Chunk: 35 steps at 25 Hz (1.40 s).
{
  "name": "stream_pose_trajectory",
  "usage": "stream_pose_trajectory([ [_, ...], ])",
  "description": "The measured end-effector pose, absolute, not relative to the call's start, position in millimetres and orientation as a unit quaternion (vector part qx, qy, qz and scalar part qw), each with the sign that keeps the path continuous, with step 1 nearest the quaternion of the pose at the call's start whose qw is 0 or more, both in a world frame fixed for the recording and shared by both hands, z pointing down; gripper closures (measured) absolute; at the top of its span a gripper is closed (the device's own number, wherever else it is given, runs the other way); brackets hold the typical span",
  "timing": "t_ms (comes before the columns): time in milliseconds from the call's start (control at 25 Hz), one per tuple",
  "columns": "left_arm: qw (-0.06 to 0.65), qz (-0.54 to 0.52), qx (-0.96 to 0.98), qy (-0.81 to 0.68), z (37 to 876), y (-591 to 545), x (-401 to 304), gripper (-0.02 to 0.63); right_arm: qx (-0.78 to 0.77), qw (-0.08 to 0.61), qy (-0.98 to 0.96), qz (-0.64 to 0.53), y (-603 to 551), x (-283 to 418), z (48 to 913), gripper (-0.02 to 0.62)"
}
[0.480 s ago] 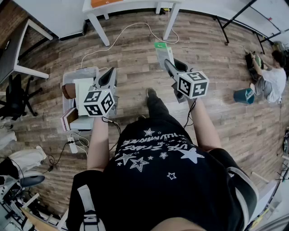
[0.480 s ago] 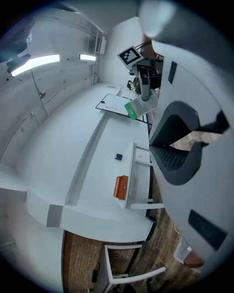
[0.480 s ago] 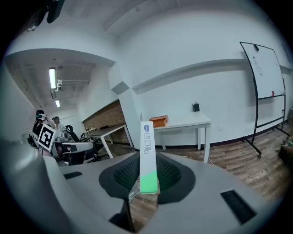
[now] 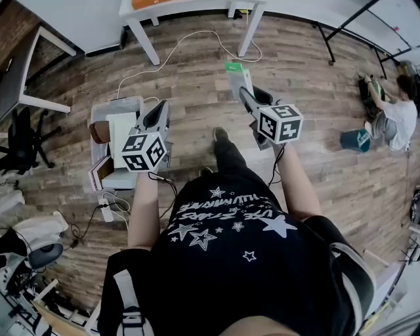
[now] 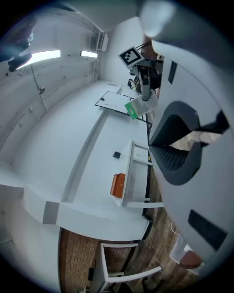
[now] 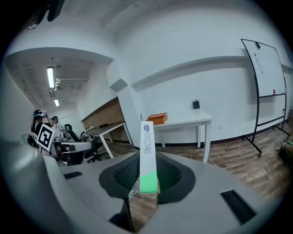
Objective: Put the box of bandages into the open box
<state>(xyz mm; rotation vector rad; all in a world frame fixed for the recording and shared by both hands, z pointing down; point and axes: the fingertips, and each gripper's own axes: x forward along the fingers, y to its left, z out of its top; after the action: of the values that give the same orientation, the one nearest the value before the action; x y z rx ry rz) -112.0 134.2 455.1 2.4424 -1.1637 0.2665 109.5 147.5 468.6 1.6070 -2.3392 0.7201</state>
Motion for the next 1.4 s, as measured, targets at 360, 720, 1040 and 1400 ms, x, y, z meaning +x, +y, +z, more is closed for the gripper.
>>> stream_pose_trajectory([
  [360,0.220,0.098,0.872,-0.425,459.3,107.3,-108.7,0.586,0.562,0.110,-0.778,0.256,116.0,126.8,476.7,0.483],
  [720,0.203,0.097,0.867,-0.445,446.8,43.3,-96.2,0.586,0.547,0.095,-0.794,0.247,37.6,145.3,470.0,0.483],
  [1040,0.199,0.093,0.860,-0.461,448.4,0.2,-76.0,0.586,0.527,0.090,-0.810,0.241,-16.1,164.3,468.8,0.483],
  [1400,0.187,0.099,0.848,-0.487,447.7,-28.4,-62.0,0.586,0.498,0.098,-0.827,0.241,-50.9,176.4,472.4,0.482],
])
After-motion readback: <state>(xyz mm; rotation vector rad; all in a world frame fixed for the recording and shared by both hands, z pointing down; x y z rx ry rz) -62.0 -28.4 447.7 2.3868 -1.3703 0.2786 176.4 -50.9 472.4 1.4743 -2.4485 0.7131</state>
